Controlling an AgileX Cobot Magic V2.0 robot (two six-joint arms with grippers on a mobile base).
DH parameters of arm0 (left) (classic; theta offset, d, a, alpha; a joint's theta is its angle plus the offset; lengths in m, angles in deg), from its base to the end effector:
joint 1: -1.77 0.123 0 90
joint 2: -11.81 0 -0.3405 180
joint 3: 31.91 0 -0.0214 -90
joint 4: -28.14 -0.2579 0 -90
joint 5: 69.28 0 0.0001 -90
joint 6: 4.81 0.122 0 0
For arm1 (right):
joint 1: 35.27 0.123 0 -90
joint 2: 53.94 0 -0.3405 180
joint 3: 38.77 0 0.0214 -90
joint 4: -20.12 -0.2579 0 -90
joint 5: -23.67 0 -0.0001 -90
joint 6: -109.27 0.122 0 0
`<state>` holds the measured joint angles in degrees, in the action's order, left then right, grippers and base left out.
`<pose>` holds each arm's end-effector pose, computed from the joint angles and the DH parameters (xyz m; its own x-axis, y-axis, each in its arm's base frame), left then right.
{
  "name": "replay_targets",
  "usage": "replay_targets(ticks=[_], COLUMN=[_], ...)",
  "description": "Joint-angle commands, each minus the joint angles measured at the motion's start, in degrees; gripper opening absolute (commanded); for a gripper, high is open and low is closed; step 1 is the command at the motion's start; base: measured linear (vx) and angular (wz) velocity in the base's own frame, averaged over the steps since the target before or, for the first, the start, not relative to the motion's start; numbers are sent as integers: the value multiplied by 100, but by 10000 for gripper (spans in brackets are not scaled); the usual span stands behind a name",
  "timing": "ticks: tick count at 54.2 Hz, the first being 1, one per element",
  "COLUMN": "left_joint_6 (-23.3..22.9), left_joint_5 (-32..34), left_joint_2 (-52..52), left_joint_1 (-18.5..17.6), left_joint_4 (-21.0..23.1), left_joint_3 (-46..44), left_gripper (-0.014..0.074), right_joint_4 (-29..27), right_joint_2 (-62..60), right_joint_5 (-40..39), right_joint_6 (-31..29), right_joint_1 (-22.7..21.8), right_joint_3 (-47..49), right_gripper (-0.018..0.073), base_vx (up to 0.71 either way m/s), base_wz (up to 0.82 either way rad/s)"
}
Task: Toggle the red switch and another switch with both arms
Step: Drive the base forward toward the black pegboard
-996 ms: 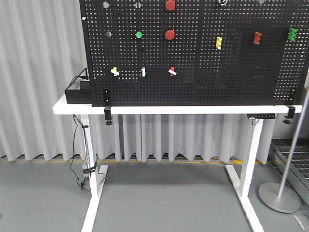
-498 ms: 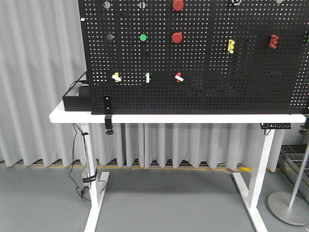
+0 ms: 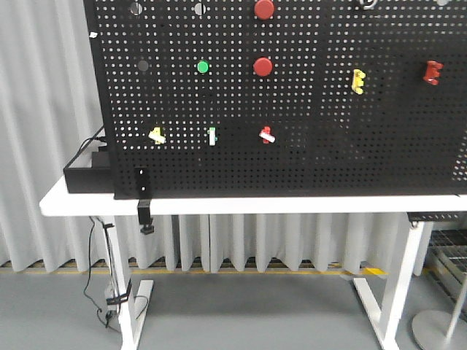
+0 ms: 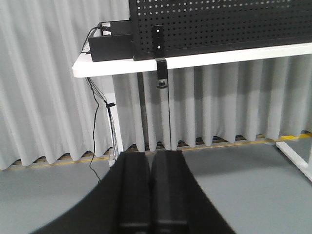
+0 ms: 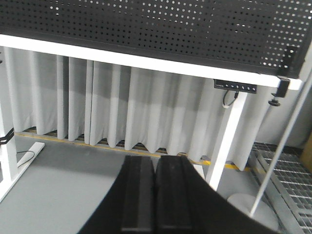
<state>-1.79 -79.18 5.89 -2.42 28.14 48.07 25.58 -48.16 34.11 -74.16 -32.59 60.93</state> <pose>0.0383 -0.0028 0.1855 -0.0968 0.0599 -0.9935 0.0783 0.9956 0.0524 0.0383 -0.0003 0.1824 -0.1068 -0.1581 -0.9816 -0.0465 0.9870 -0.1539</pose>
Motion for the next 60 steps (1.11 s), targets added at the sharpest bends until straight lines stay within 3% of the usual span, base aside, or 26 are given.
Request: replay_targets(ticks=[1,60], left_joint_6=[-58,-58], left_joint_5=[459,459], left_joint_2=[101,101], left_joint_1=[14,14], left_joint_4=[0,0], left_joint_3=[108,108], left_gripper=[2,2], right_joint_4=[56,56], right_joint_2=[-53,-53], right_joint_5=[-468,-468], right_joint_6=[-18,-18], right_joint_1=[-23,-23], right_joint_3=[-29,-29], right_gripper=[-6,-6], base_vx=[33,30], base_wz=[1,0])
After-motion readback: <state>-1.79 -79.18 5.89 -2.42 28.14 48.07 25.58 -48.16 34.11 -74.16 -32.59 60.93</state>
